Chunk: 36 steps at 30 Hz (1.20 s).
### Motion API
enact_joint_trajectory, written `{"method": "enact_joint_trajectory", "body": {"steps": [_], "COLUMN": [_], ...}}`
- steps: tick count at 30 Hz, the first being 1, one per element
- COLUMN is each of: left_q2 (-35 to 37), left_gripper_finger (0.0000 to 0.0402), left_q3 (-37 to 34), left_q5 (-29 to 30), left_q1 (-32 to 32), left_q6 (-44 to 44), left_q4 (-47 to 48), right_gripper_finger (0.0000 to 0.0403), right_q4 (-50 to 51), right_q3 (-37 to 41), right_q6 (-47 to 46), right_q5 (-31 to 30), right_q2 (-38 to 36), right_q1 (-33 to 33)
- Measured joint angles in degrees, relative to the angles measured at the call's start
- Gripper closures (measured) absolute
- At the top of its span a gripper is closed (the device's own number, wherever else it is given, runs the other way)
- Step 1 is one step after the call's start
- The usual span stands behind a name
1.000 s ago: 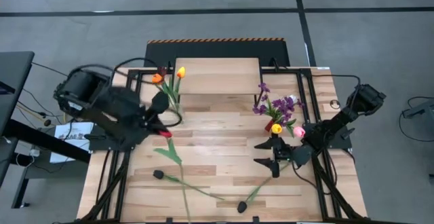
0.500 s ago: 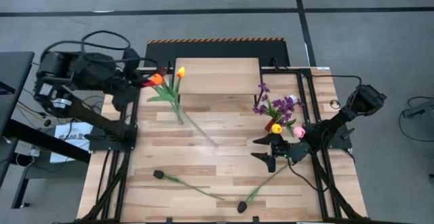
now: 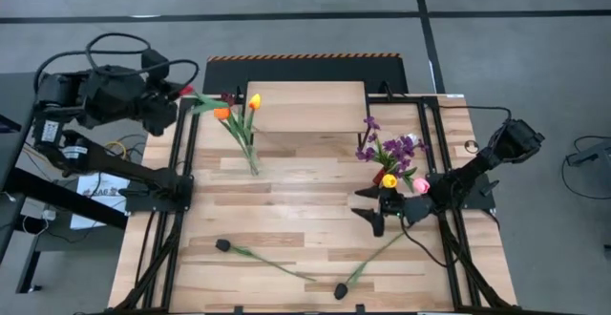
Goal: Pick and place flowers into a vace then onto a shelf
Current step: Put the red flower into the transparent vase
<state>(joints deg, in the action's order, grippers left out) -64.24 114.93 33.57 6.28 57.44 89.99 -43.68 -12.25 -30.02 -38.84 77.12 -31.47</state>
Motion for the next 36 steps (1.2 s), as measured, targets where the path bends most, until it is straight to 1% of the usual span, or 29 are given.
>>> {"method": "enact_joint_trajectory", "body": {"steps": [3, 8, 14, 17, 28, 36], "left_q2": [0.21, 0.13, 0.15, 0.11, -0.82, -5.85], "left_gripper_finger": [0.0401, 0.0401, 0.0401, 0.0397, 0.0399, 0.0399], "left_q3": [0.02, 0.02, 0.02, 0.02, 0.02, 0.02], "left_q5": [4.22, 15.17, 19.17, 19.25, 19.31, 19.64], "left_q1": [2.02, 2.6, 2.56, 2.57, 2.56, 2.56], "left_q6": [4.61, 14.88, 29.66, 33.6, 43.34, 49.96], "left_q4": [0.0, 0.0, 0.03, 0.01, -1.18, -5.19], "right_gripper_finger": [0.0117, 0.0117, 0.0117, 0.0117, 0.0117, 0.0117], "right_q4": [0.0, 0.0, 0.0, 0.0, 0.0, 0.0], "right_q3": [0.0, 0.0, 0.0, 0.0, 0.0, 0.0], "right_q6": [0.04, 0.05, 0.04, 0.04, 0.13, 0.95], "right_q5": [0.06, 0.06, 0.06, 0.06, 0.06, 0.03], "right_q2": [0.0, 0.01, 0.0, 0.0, 0.0, 0.01], "right_q1": [1.09, 2.05, 2.07, 1.76, 1.49, 1.49]}}
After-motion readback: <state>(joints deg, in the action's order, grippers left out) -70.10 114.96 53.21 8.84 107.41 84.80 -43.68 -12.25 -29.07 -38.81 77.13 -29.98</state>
